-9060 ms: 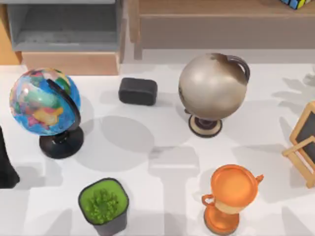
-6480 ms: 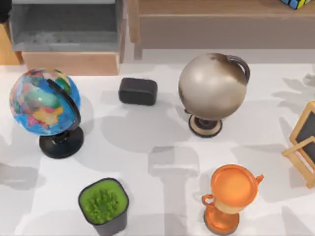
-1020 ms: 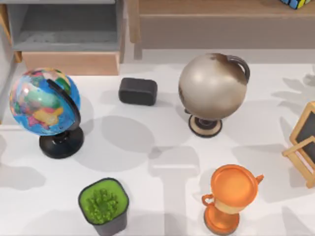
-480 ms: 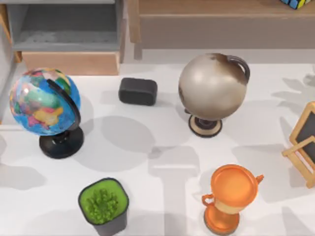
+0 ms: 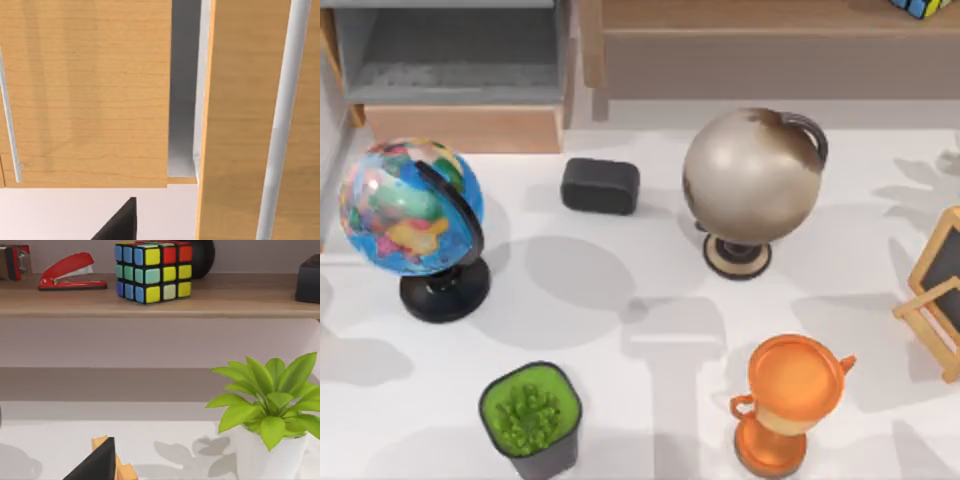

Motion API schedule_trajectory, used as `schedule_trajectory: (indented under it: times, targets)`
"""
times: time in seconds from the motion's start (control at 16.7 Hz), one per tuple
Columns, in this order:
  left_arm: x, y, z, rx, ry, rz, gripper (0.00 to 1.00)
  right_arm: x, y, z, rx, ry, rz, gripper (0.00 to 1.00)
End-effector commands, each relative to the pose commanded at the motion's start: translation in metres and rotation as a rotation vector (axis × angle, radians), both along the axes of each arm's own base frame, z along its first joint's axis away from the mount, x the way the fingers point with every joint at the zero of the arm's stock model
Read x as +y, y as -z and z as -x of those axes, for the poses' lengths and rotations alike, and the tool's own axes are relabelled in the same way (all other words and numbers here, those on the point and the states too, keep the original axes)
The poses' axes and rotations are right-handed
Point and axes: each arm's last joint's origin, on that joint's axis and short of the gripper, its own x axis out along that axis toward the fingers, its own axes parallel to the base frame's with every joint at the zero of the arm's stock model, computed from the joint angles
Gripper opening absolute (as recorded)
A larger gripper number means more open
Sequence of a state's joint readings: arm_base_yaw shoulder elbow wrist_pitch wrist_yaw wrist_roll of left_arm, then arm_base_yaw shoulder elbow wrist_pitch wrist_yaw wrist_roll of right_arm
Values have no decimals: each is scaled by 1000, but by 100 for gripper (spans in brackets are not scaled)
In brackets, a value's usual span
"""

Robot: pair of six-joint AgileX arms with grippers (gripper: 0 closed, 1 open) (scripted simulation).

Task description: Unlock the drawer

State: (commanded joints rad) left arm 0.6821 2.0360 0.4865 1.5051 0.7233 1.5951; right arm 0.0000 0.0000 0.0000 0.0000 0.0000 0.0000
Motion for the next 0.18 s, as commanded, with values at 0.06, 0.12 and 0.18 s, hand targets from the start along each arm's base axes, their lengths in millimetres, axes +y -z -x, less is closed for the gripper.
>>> schedule_trajectory:
  times: [0.06, 0.12, 0.18]
  targets:
    - [0, 0, 0, 0, 0, 0, 100, 0, 0, 0, 0, 0, 0, 100]
    - [0, 0, 0, 0, 0, 0, 100, 0, 0, 0, 0, 0, 0, 100]
    - [0, 0, 0, 0, 0, 0, 100, 0, 0, 0, 0, 0, 0, 100]
